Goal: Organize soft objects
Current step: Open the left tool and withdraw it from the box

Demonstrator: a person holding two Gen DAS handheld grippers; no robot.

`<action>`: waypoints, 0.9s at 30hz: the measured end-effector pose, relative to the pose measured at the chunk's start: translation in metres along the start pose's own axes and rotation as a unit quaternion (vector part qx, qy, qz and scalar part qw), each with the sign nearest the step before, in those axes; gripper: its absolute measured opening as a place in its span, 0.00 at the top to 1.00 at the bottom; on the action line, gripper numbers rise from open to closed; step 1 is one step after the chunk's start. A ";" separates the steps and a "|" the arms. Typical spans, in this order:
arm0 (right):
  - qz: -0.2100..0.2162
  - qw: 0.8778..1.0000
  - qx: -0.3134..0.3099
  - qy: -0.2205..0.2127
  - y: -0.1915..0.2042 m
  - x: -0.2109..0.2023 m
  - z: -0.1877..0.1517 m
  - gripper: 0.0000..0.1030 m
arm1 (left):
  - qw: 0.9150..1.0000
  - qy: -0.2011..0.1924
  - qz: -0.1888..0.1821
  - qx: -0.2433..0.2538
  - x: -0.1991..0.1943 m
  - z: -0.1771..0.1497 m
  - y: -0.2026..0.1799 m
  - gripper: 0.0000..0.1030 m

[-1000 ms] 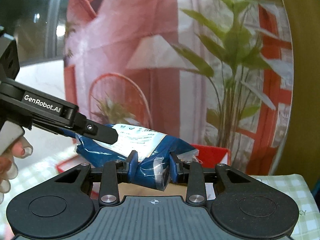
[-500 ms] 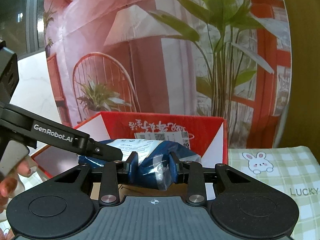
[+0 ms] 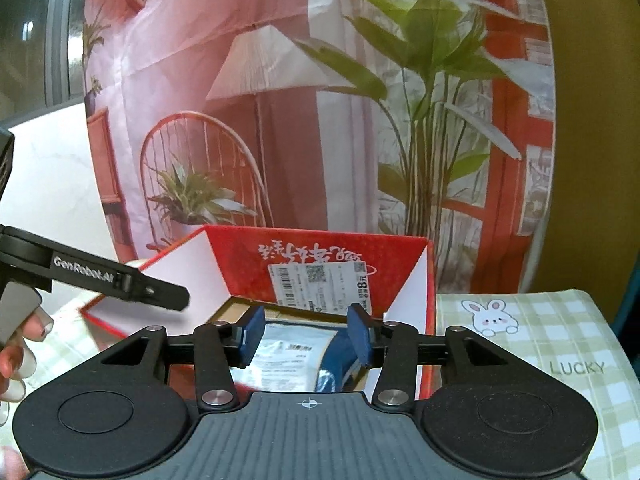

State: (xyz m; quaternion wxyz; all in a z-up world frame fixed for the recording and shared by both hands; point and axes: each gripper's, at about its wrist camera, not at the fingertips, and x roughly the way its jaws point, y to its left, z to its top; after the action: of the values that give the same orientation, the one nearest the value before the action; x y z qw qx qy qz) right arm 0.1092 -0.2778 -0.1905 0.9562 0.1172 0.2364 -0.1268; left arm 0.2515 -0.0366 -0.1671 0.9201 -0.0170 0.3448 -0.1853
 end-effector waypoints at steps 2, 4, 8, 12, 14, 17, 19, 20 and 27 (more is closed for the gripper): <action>0.001 1.000 0.007 -0.002 0.005 -0.013 -0.004 0.58 | 1.000 -0.010 0.005 0.004 -0.016 -0.005 -0.001 0.33; 0.002 1.000 0.011 -0.001 0.012 -0.026 -0.010 0.58 | 1.000 -0.013 0.010 0.008 -0.031 -0.012 -0.002 0.33; 0.002 1.000 0.026 0.006 0.020 -0.051 -0.024 0.58 | 1.000 -0.011 0.009 0.006 -0.055 -0.036 -0.004 0.33; -0.004 1.000 0.022 0.016 0.030 -0.073 -0.042 0.58 | 1.000 -0.002 0.003 0.012 -0.072 -0.067 -0.009 0.33; -0.005 1.000 0.019 0.024 0.035 -0.082 -0.052 0.58 | 1.000 0.004 0.003 0.005 -0.079 -0.084 -0.006 0.33; -0.002 0.999 0.018 0.038 0.042 -0.093 -0.065 0.58 | 1.000 0.013 -0.002 -0.019 -0.086 -0.103 0.003 0.33; 0.005 0.999 0.014 0.047 0.048 -0.097 -0.072 0.58 | 0.999 0.019 0.000 -0.032 -0.089 -0.113 0.010 0.33; 0.008 0.999 0.008 0.052 0.053 -0.098 -0.075 0.58 | 0.999 0.021 0.004 -0.038 -0.091 -0.117 0.014 0.33; 0.021 0.997 -0.025 0.070 0.080 -0.100 -0.082 0.58 | 0.998 0.022 0.013 -0.061 -0.099 -0.130 0.023 0.34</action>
State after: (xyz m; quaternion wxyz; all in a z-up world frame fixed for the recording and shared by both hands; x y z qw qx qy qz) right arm 0.0126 -0.1608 -0.2002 0.9426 0.1065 0.3029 -0.0919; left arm 0.1070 0.0323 -0.2072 0.9120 -0.0644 0.3754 -0.1524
